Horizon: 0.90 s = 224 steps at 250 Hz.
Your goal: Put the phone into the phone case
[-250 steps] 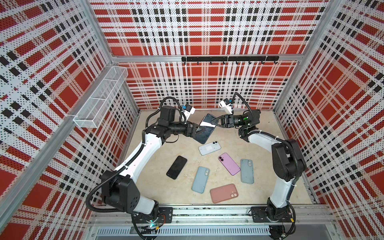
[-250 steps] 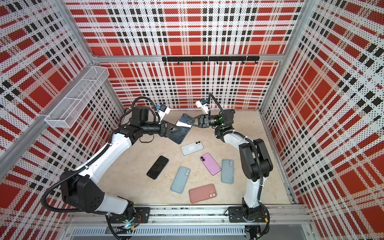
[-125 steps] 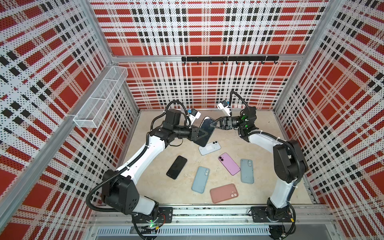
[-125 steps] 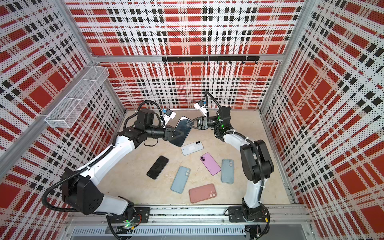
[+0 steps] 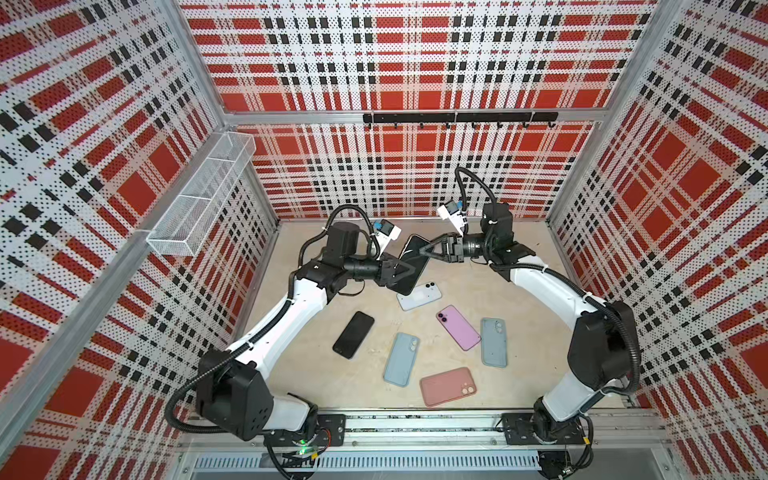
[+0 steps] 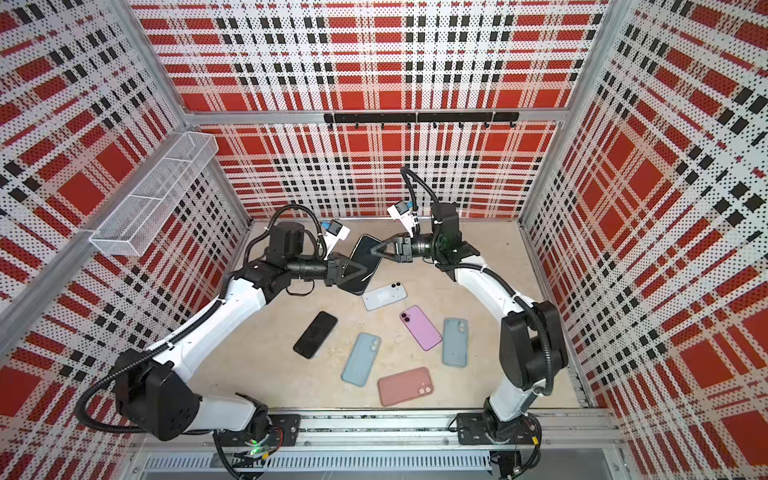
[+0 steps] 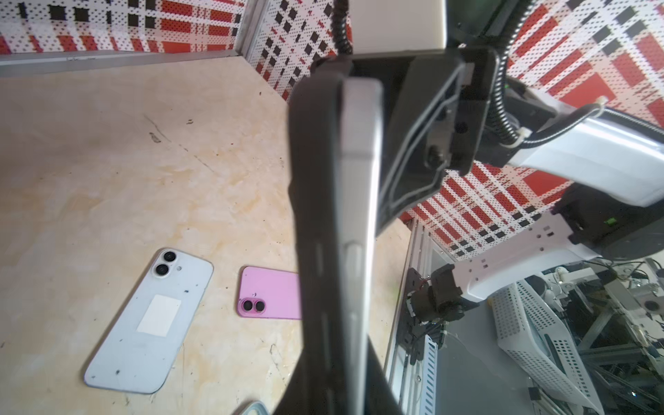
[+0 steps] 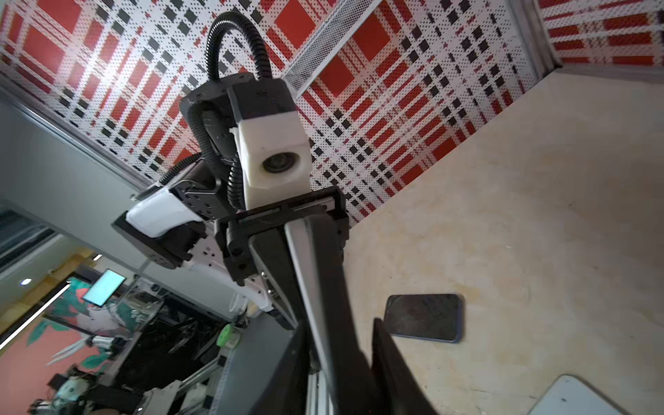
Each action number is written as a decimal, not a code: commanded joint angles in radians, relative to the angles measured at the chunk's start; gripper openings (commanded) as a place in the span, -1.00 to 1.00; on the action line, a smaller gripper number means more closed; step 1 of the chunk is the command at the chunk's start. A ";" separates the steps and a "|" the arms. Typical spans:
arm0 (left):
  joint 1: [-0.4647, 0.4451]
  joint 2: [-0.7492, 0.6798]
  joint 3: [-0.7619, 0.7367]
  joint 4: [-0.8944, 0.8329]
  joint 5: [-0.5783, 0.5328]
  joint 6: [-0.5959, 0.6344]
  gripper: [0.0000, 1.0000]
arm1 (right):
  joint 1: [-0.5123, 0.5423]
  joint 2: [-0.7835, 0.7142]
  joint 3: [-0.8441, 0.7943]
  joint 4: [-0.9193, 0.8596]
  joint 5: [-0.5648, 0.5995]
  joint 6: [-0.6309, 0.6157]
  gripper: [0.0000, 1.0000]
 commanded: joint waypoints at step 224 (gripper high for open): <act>-0.089 -0.027 0.076 -0.201 0.069 0.180 -1.00 | 0.006 -0.012 0.146 -0.279 0.020 -0.290 0.32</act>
